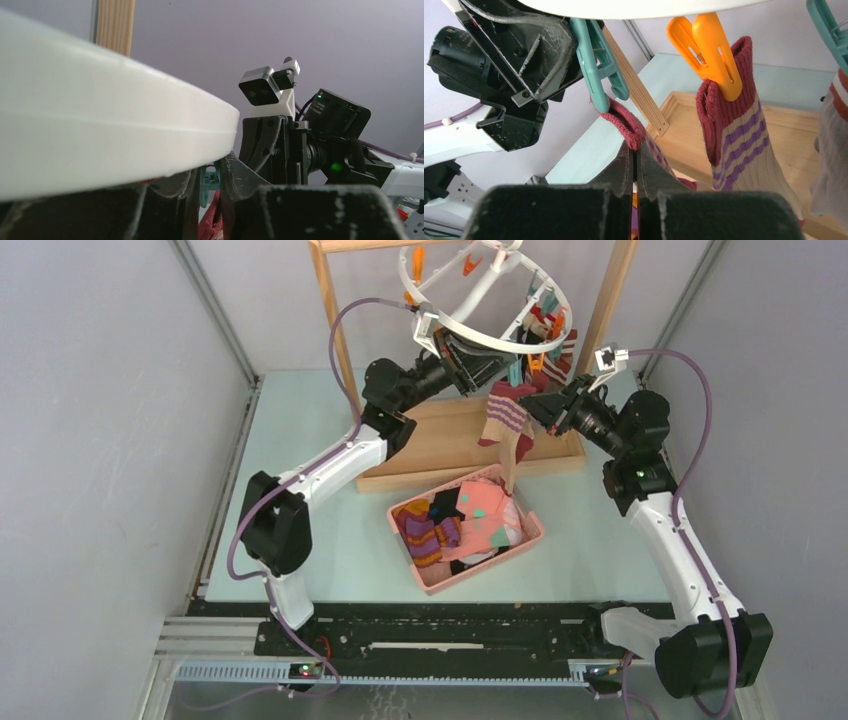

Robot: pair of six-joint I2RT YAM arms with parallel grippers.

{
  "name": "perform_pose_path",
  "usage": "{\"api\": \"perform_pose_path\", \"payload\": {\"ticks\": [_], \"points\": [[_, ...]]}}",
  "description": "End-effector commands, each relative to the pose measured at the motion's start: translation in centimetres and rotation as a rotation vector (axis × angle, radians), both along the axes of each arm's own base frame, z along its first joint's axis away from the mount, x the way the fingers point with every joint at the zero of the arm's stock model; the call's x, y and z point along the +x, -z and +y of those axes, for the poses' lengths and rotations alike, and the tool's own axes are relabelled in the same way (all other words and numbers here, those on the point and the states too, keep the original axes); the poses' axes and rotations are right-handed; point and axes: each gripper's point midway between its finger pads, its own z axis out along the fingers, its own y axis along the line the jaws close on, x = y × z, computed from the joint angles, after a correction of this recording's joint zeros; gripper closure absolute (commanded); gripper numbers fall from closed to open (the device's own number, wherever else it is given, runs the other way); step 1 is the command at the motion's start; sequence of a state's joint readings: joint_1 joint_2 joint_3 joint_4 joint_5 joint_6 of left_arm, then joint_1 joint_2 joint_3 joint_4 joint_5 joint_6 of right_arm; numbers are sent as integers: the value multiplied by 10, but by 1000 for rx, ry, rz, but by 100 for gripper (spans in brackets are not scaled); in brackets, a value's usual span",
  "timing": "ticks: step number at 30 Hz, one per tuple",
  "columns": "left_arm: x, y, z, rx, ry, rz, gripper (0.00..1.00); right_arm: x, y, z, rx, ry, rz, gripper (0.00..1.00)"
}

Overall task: Clip the socks to the hanger
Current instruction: Clamp the sock onto the hanger.

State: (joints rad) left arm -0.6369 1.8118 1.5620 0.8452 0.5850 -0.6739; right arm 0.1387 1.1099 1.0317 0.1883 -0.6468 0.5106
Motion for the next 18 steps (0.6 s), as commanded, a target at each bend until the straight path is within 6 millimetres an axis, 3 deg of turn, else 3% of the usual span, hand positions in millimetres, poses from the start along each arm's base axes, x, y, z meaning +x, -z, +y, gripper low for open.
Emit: {"api": "perform_pose_path", "payload": {"ticks": [1,18], "points": [[-27,-24,-3,-12,96,-109,98,-3,-28,0,28,-14,-31,100],[-29,-24,-3,-4,108,-144,97,-4,-27,5,38,-47,2,100]]}}
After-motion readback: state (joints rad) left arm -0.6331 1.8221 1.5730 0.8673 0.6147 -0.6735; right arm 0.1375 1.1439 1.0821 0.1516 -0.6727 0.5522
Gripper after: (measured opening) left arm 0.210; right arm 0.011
